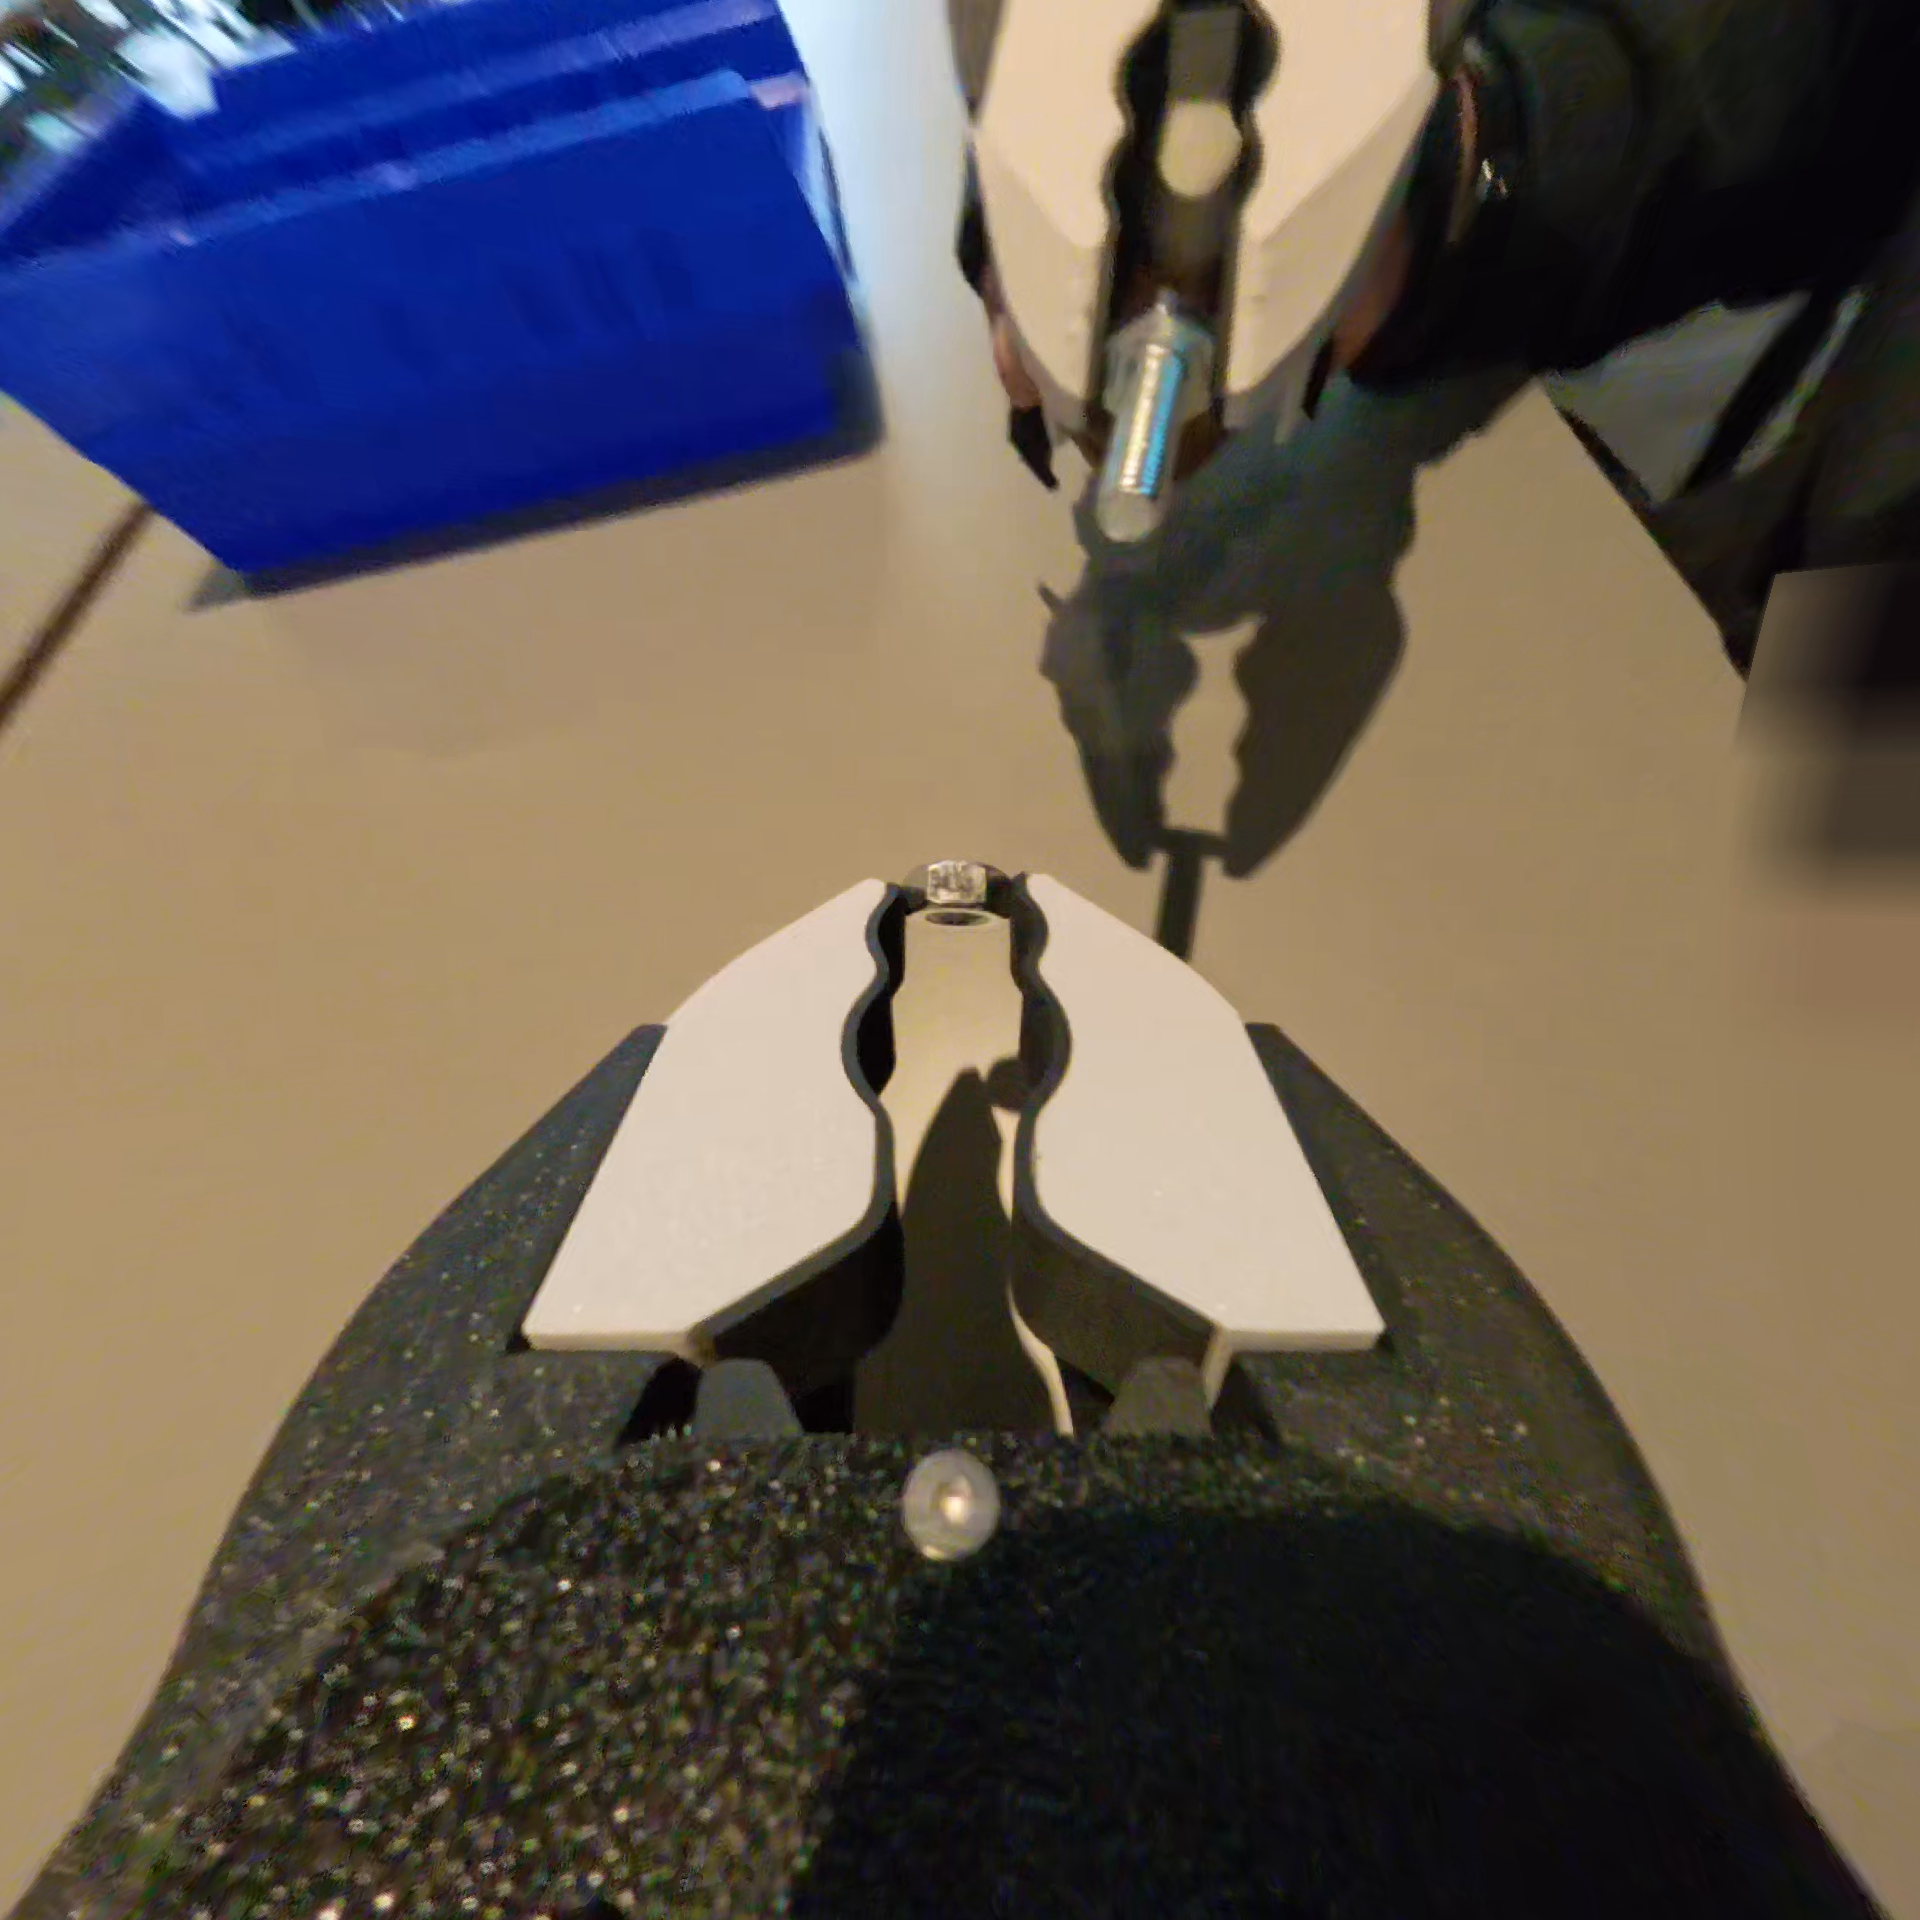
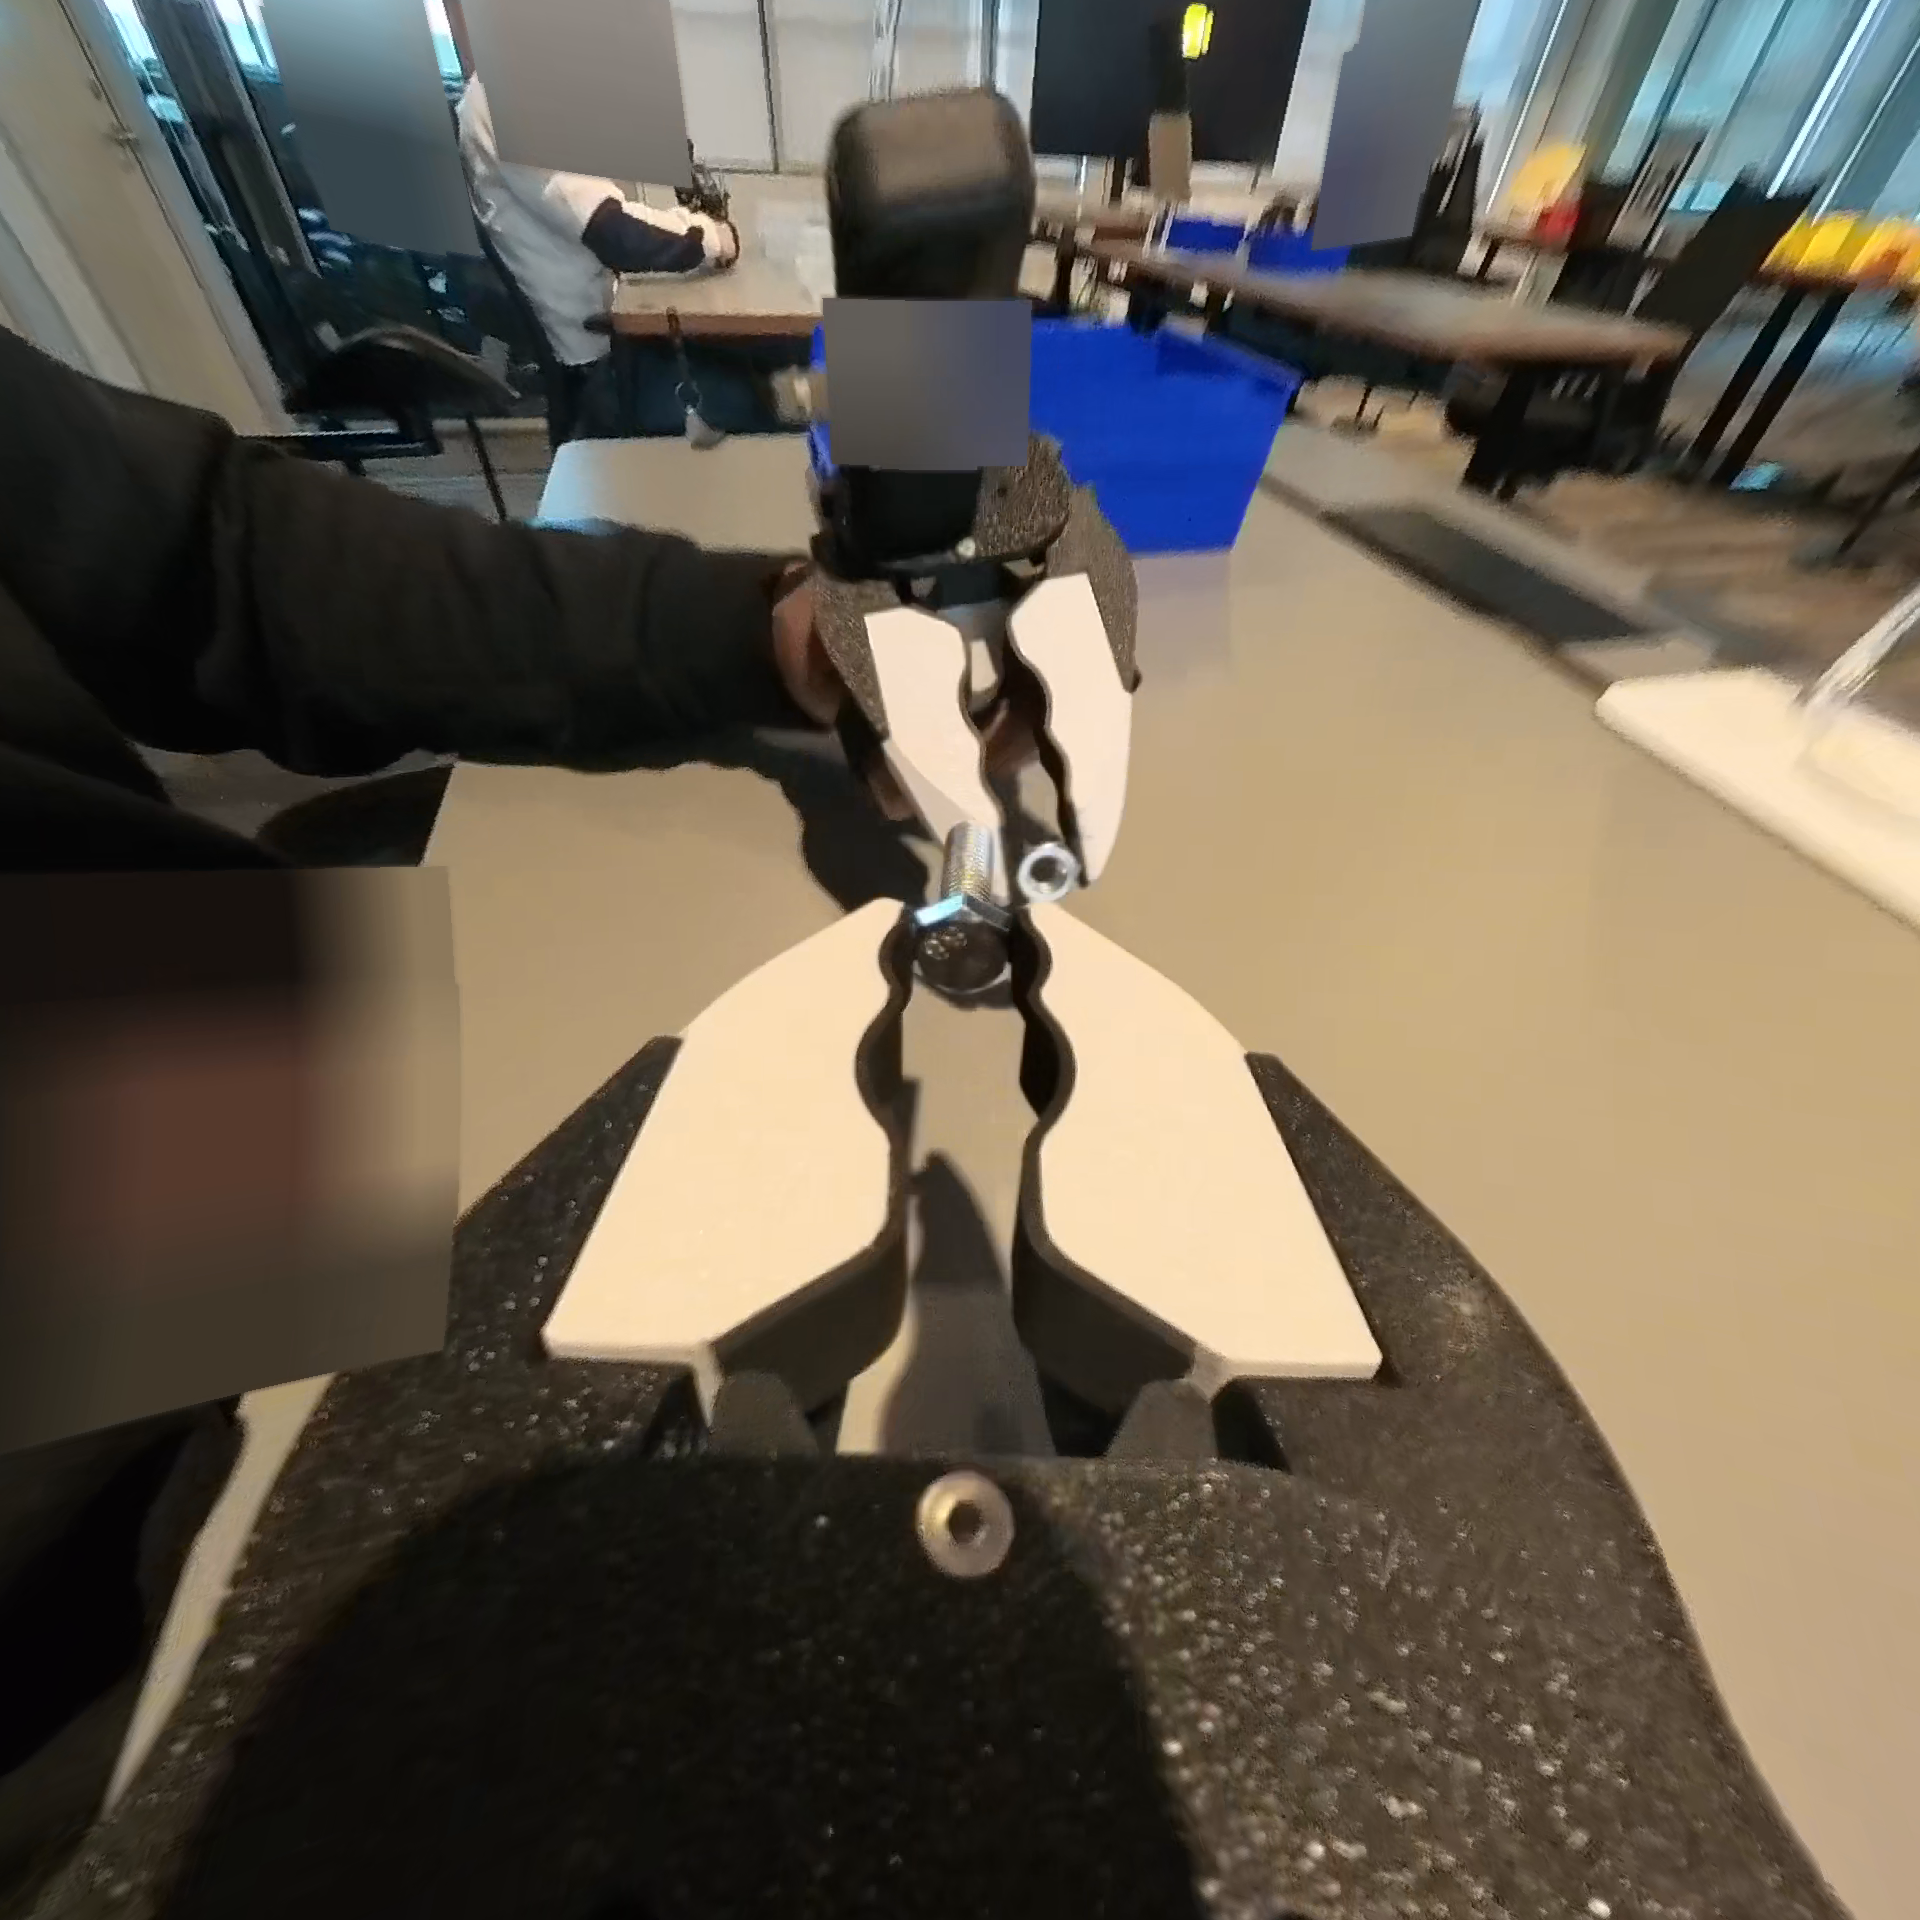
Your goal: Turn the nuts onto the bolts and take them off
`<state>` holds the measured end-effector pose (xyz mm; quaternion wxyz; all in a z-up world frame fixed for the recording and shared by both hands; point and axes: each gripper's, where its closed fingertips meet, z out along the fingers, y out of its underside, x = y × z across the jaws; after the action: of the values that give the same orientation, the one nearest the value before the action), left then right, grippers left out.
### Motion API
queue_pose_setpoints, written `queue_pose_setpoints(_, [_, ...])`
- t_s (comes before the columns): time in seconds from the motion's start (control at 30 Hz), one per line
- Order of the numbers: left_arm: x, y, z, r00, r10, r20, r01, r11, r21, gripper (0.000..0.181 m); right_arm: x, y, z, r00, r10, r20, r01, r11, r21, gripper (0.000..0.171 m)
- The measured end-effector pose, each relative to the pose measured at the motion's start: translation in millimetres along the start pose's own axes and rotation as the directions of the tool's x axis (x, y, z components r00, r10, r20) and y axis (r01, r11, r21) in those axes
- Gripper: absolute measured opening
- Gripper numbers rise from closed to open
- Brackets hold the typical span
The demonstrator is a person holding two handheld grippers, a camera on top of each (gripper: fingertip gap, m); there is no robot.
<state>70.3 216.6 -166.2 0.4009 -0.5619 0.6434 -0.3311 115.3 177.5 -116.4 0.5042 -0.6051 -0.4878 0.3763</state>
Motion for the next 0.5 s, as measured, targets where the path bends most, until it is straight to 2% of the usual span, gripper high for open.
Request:
queue_pose_setpoints(0.13, [-22,-28,-12,0.993,-0.048,0.110,0.031,0.988,0.151,0.019,8,-23,-3,0.988,-0.154,-0.027,0.155,0.988,0.003,0.017])
queue_pose_setpoints(0.3, [-51,-56,-22,0.975,-0.141,0.171,0.082,0.946,0.312,0.019,30,-55,8,0.955,-0.293,-0.040,0.294,0.956,0.015,0.017])
queue_pose_setpoints(0.5, [-58,-45,-24,0.967,-0.063,0.247,-0.013,0.955,0.295,0.019,54,-50,24,0.962,-0.260,-0.086,0.267,0.960,0.085,0.018])
